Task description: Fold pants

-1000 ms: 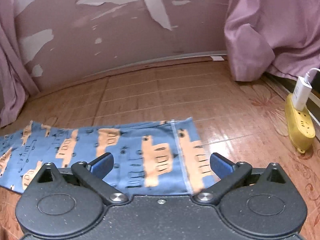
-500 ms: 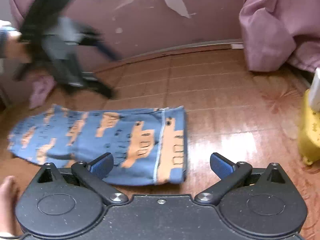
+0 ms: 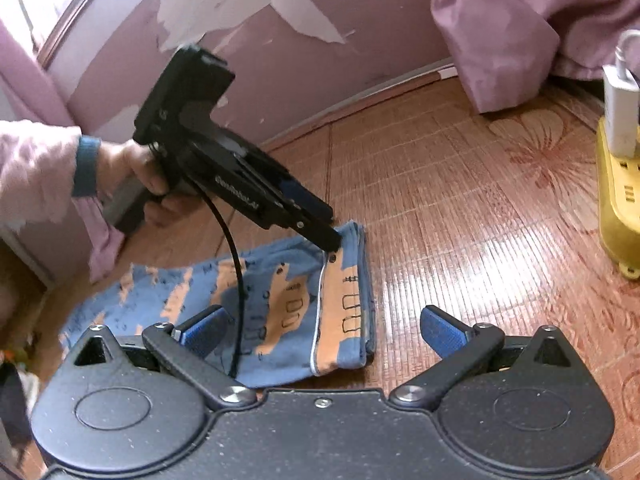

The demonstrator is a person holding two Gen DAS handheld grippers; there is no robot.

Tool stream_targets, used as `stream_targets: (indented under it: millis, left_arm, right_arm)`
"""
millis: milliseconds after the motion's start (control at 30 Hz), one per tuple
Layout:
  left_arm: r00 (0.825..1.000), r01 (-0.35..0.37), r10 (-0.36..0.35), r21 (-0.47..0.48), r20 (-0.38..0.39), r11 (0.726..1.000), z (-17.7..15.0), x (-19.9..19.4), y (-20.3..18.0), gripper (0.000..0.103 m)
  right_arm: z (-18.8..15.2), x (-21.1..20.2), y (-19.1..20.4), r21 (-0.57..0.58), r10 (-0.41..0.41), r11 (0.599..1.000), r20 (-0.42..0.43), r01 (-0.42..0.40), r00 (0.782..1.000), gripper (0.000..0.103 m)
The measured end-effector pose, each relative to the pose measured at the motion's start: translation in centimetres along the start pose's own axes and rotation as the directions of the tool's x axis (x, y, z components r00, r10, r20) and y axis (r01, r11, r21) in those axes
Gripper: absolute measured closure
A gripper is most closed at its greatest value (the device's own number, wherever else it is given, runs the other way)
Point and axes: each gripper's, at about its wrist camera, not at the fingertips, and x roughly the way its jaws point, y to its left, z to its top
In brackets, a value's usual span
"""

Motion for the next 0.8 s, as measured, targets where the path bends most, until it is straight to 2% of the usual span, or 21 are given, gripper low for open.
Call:
stream_targets:
  millis: [67,133,167,233,300,367,467,600,700,800]
  left_arm:
    - [1.000,0.024,-0.024,-0.012,-0.005,1.000,0.4,0.2,0.3,0.054]
    - [0.999,0.051,-0.051,-0.018,-0.017,0.999,0.5,0.7,0.2,0.073]
    - [0.999,0.045,-0.046,-0.017,-0.018,0.999,0.5,0.8,0.1,0.074]
    - [0.999,0.033,-0.033,0.014,-0.005,0.999,0.2,0.6,-0.6,0.081]
    - [0.999,0.005,-0.007,0.060,0.039,0.998,-0.3,0.2,-1.4,0.086]
    - [0.995,-0.049,0.039,0.111,0.095,0.993,-1.1,-0.5,-2.5,0.088]
    - [0.981,-0.148,0.117,0.197,0.157,0.969,-2.6,-1.0,-4.7,0.089]
    - [0.970,-0.227,0.195,0.252,0.147,0.941,-2.9,-0.4,-5.9,0.089]
    - [0.965,-0.238,0.199,0.252,0.169,0.938,-2.6,-0.3,-6.3,0.089]
    - [0.951,-0.275,0.214,0.290,0.224,0.917,-3.1,-0.8,-7.3,0.090]
  right_arm:
    - [0.0,-0.1,-0.2,0.020,-0.002,1.000,0.006,0.002,1.000,0.001]
    - [-0.1,-0.1,-0.2,0.027,-0.006,1.000,0.003,0.006,1.000,0.001]
    - [-0.1,-0.1,-0.2,0.026,-0.006,1.000,0.001,0.006,1.000,0.001]
    - [-0.1,0.0,-0.1,0.018,-0.005,1.000,-0.003,0.005,1.000,0.001]
    - [-0.2,0.1,0.1,0.010,-0.005,1.000,-0.008,0.005,1.000,0.001]
    - [-0.2,0.2,0.1,0.009,-0.010,1.000,-0.015,0.010,1.000,0.001]
    - [-0.2,0.5,0.1,0.001,-0.022,1.000,-0.025,0.022,0.999,0.001]
    - [-0.3,0.9,0.2,-0.005,-0.028,1.000,-0.036,0.028,0.999,0.001]
    - [-0.3,1.2,0.2,-0.013,-0.029,0.999,-0.046,0.029,0.999,0.001]
    - [-0.3,1.3,0.0,-0.011,-0.038,0.999,-0.045,0.037,0.998,0.001]
